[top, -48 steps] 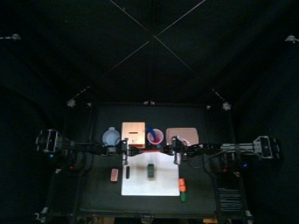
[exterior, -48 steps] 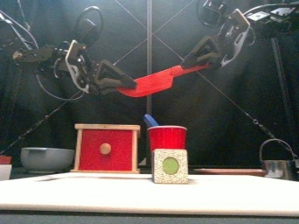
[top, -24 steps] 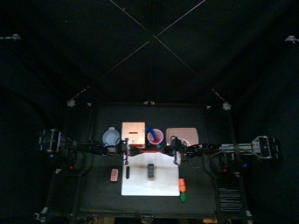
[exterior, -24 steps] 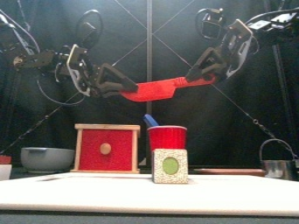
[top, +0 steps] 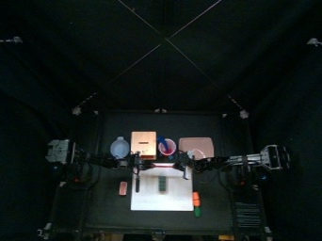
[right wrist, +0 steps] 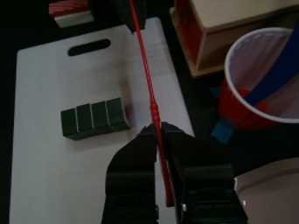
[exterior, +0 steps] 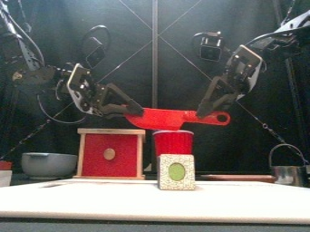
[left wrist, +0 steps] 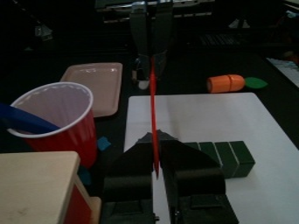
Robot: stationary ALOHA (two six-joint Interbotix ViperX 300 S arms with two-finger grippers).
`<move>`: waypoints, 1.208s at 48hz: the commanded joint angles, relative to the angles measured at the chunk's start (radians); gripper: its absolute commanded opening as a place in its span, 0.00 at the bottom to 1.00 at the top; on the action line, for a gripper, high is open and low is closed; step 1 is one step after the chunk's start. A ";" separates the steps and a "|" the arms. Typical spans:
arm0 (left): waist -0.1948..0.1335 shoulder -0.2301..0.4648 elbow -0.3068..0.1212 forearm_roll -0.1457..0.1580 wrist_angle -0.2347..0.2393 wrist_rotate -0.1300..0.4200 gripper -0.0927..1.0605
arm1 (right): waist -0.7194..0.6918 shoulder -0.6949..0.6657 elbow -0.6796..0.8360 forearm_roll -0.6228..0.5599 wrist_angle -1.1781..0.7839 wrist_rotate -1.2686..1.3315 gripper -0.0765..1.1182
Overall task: Cut the sushi into 4 pieces with the knife
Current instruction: Cut the sushi into 4 pieces
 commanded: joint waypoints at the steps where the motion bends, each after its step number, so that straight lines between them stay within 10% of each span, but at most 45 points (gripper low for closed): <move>1: -0.023 0.002 -0.029 -0.017 -0.026 -0.002 0.40 | 0.025 -0.012 -0.044 0.014 0.032 0.005 0.19; 40: -0.140 0.091 -0.035 -0.150 0.018 0.005 0.39 | 0.147 0.015 -0.084 0.149 0.178 0.005 0.19; 58: -0.163 0.104 -0.037 -0.156 0.037 -0.002 0.39 | 0.161 0.097 -0.089 0.166 0.189 0.005 0.19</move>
